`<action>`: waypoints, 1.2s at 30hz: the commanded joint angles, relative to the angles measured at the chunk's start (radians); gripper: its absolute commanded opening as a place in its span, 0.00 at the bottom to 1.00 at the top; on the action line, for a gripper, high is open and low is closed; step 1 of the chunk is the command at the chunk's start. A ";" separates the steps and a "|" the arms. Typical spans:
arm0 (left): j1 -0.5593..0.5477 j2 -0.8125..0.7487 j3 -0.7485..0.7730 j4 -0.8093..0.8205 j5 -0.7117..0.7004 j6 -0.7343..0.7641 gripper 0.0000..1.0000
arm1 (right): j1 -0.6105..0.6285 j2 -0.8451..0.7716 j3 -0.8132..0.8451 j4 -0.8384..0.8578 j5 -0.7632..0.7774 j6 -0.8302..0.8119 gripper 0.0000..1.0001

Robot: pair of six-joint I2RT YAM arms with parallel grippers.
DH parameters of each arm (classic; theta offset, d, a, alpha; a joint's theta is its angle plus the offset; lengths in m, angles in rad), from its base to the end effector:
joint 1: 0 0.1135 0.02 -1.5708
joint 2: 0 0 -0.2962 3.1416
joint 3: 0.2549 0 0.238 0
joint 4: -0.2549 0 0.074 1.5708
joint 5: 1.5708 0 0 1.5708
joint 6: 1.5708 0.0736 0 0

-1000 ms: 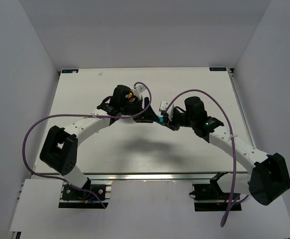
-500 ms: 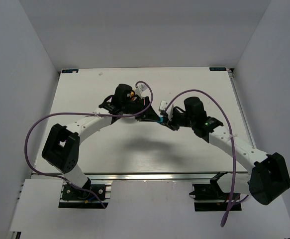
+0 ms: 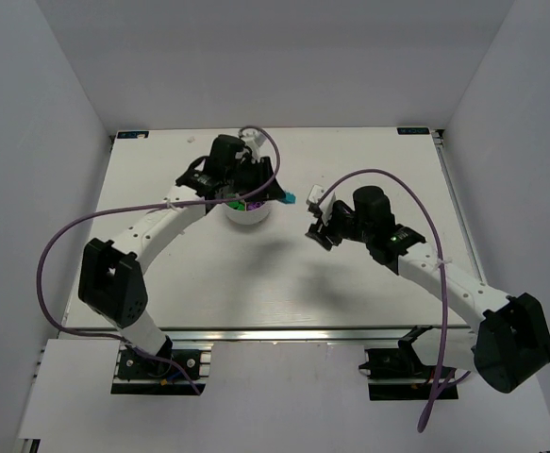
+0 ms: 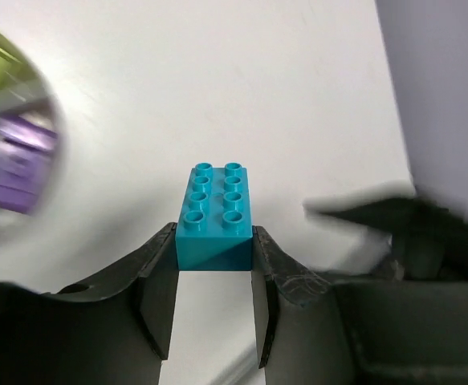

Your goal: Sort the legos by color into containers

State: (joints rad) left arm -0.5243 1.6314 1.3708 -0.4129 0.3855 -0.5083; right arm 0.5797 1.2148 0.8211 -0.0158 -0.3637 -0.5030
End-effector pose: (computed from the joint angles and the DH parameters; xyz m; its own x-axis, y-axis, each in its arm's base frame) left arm 0.3212 -0.2177 0.3191 -0.8213 -0.0460 -0.5687 0.3647 0.7242 -0.5853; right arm 0.2228 0.1772 0.3013 0.0865 -0.4818 -0.8720 -0.8483 0.4233 -0.3181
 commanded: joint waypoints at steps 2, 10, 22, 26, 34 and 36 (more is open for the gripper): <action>0.035 -0.056 0.146 -0.153 -0.342 0.113 0.00 | -0.041 -0.061 -0.043 0.074 0.054 0.095 0.14; 0.102 0.056 0.370 -0.358 -0.703 -0.044 0.00 | -0.115 -0.089 -0.048 0.091 0.062 0.158 0.00; 0.164 0.378 0.700 -0.575 -0.738 -0.217 0.00 | -0.182 -0.113 -0.057 0.089 0.005 0.181 0.00; 0.164 0.392 0.688 -0.544 -0.711 -0.220 0.00 | -0.195 -0.113 -0.059 0.085 -0.001 0.182 0.00; 0.164 0.416 0.663 -0.543 -0.652 -0.217 0.00 | -0.207 -0.115 -0.063 0.088 -0.012 0.184 0.00; 0.164 0.416 0.656 -0.540 -0.645 -0.214 0.00 | -0.208 -0.113 -0.063 0.088 -0.014 0.185 0.00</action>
State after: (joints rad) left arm -0.3637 2.0705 2.0216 -0.9466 -0.2852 -0.7181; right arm 0.3794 1.1244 0.7681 0.0288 -0.3611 -0.3252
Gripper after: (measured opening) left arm 0.465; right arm 0.014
